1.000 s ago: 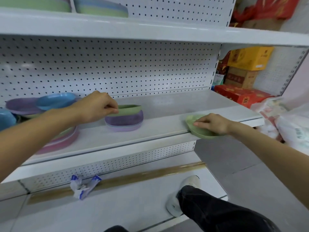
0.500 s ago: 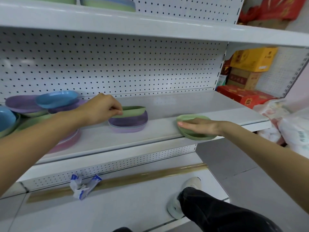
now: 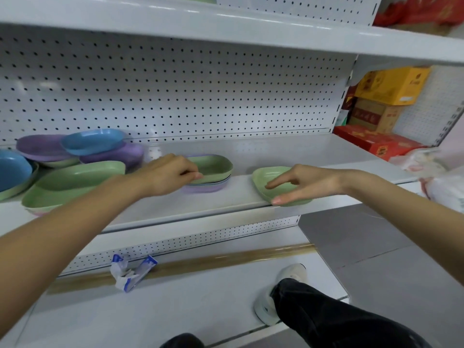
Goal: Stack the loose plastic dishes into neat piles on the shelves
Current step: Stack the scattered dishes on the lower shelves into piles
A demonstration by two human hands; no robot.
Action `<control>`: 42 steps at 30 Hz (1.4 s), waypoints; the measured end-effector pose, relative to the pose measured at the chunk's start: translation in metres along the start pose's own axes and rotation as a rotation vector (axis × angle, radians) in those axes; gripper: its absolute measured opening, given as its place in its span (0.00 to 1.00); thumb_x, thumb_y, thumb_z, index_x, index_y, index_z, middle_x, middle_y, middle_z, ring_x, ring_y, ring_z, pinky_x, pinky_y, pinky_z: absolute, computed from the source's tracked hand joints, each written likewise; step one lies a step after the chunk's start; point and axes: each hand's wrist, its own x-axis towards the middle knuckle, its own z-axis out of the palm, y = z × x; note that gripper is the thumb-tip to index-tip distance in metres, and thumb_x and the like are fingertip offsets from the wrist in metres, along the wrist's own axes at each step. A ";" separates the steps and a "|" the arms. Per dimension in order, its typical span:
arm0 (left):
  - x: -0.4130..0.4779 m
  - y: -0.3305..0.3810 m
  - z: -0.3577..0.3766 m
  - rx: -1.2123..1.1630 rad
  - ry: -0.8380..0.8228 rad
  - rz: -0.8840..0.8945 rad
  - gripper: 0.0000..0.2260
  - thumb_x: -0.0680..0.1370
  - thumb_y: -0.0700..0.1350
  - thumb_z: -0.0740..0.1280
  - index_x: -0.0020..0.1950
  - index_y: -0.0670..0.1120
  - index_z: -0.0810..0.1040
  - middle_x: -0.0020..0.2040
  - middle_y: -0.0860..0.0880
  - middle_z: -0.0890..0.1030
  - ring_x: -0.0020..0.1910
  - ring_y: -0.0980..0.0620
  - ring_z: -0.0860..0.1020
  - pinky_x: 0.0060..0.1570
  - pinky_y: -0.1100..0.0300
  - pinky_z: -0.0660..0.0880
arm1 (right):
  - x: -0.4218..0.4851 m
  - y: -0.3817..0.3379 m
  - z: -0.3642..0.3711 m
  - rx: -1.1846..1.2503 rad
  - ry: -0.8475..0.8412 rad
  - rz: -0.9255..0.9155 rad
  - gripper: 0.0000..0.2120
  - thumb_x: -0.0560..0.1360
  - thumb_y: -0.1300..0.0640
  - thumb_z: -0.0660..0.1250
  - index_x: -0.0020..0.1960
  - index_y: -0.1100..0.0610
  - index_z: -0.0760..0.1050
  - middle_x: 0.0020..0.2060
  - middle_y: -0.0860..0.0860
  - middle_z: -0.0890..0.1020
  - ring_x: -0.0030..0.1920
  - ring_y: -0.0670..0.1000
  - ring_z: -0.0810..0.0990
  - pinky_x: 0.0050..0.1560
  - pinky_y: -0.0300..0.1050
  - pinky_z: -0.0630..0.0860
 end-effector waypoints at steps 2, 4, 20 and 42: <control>0.001 0.004 0.004 -0.017 -0.025 -0.020 0.16 0.79 0.57 0.58 0.43 0.48 0.77 0.38 0.50 0.76 0.43 0.48 0.74 0.47 0.55 0.72 | -0.005 0.007 0.002 -0.021 0.019 0.003 0.28 0.69 0.41 0.71 0.67 0.46 0.71 0.64 0.37 0.72 0.66 0.38 0.66 0.68 0.35 0.59; 0.001 0.006 0.006 -0.079 -0.085 -0.035 0.16 0.78 0.61 0.56 0.54 0.54 0.78 0.49 0.53 0.78 0.51 0.49 0.74 0.56 0.56 0.71 | -0.007 0.013 0.005 -0.068 0.052 -0.007 0.25 0.70 0.46 0.72 0.66 0.48 0.74 0.62 0.37 0.74 0.63 0.38 0.68 0.66 0.33 0.60; -0.022 0.020 0.018 0.043 -0.292 0.038 0.30 0.78 0.63 0.53 0.76 0.49 0.57 0.77 0.47 0.57 0.76 0.48 0.54 0.73 0.57 0.52 | 0.019 -0.017 -0.006 0.027 0.626 -0.155 0.10 0.77 0.55 0.64 0.40 0.59 0.78 0.30 0.57 0.69 0.33 0.51 0.64 0.37 0.44 0.62; -0.028 0.003 -0.012 0.030 -0.249 0.077 0.32 0.75 0.61 0.62 0.75 0.50 0.59 0.75 0.48 0.61 0.73 0.50 0.59 0.70 0.61 0.56 | 0.057 -0.057 0.020 -0.085 0.222 -0.208 0.26 0.71 0.42 0.68 0.67 0.51 0.73 0.66 0.44 0.74 0.69 0.47 0.68 0.69 0.40 0.62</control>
